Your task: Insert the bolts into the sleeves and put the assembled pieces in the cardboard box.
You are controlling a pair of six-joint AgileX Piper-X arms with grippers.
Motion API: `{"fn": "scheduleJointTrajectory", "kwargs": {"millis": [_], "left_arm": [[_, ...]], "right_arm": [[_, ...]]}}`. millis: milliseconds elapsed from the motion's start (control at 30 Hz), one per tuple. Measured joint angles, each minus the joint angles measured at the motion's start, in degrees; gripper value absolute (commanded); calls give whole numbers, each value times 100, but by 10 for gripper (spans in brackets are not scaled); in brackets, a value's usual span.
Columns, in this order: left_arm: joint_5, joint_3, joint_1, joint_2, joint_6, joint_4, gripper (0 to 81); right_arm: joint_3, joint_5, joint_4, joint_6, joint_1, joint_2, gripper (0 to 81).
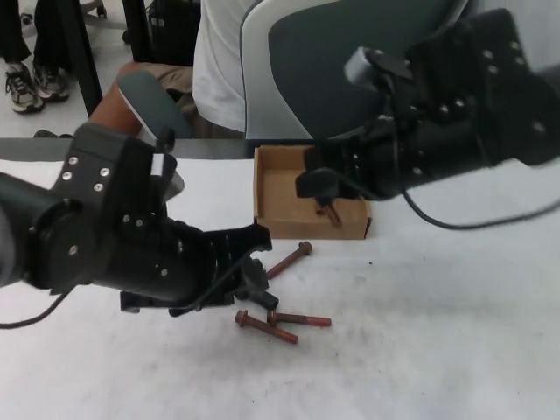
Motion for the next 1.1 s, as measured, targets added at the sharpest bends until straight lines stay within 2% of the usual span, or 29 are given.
{"fn": "scheduleJointTrajectory", "kwargs": {"millis": [167,367,567,867,1000,1100], "left_arm": [[334,-196,0,334,-112,257,434],[789,-214,60,583,-689,-226,434],[813,-214,144,735,-1768,-962,434],[833,-229,164,1282,-4401,-1835,434],[858,-229,164,1471,-4849,-1955,434],[908,-229,164,1475,-4761,-2017,431]], "right_arm": [[-798,-153,596,-75,-70,669,3],[-1768,-239,1249,-243,-215,1350,3],[-2742,-265,1735,-384,-352,1928,3],[-3652,-423,2288,-534,-404,2746,3],[-3746,-423,2310,-605,-417,2862,3],[-3744,-423,2310,-665,-432,2881,3]]}}
